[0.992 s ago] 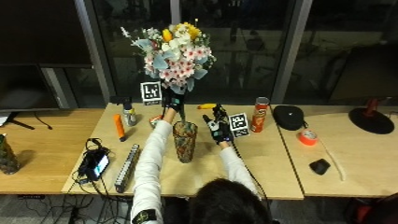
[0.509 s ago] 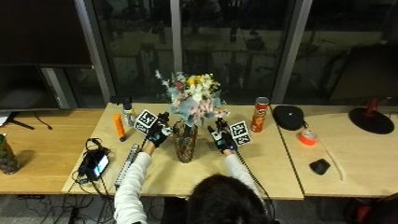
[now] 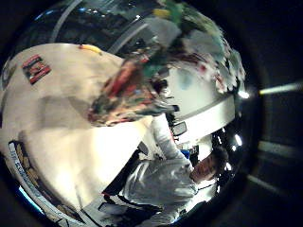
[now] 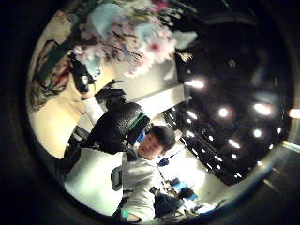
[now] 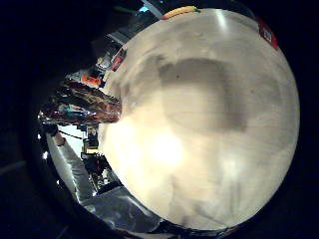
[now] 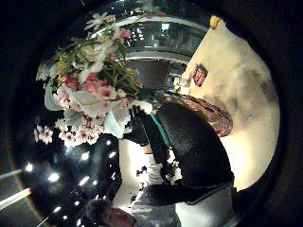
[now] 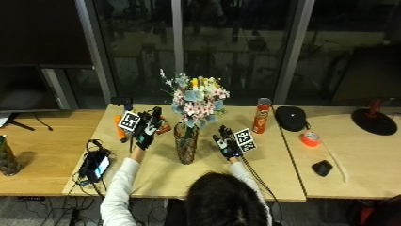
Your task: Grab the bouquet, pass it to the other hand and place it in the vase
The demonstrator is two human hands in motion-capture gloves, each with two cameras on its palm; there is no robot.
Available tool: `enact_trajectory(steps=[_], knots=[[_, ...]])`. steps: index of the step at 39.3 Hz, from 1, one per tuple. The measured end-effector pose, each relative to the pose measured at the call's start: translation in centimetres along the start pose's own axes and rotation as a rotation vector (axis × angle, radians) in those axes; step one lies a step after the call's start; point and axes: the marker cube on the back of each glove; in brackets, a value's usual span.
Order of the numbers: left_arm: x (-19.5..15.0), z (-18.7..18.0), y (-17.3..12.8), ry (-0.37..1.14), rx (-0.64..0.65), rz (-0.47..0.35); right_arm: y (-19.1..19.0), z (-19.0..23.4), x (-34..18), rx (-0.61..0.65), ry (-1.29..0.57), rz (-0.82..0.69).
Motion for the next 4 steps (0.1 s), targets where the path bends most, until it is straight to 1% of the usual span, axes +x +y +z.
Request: enact_trajectory(steps=[2, 4], knots=[[0.93, 0.42, 0.60, 0.082, -0.004, -0.053, 0.47, 0.37, 0.53, -0.028, -0.001, 0.024], [1.13, 0.53, 0.74, 0.103, -0.004, -0.068, 0.68, 0.62, 1.07, -0.046, 0.007, 0.018]])
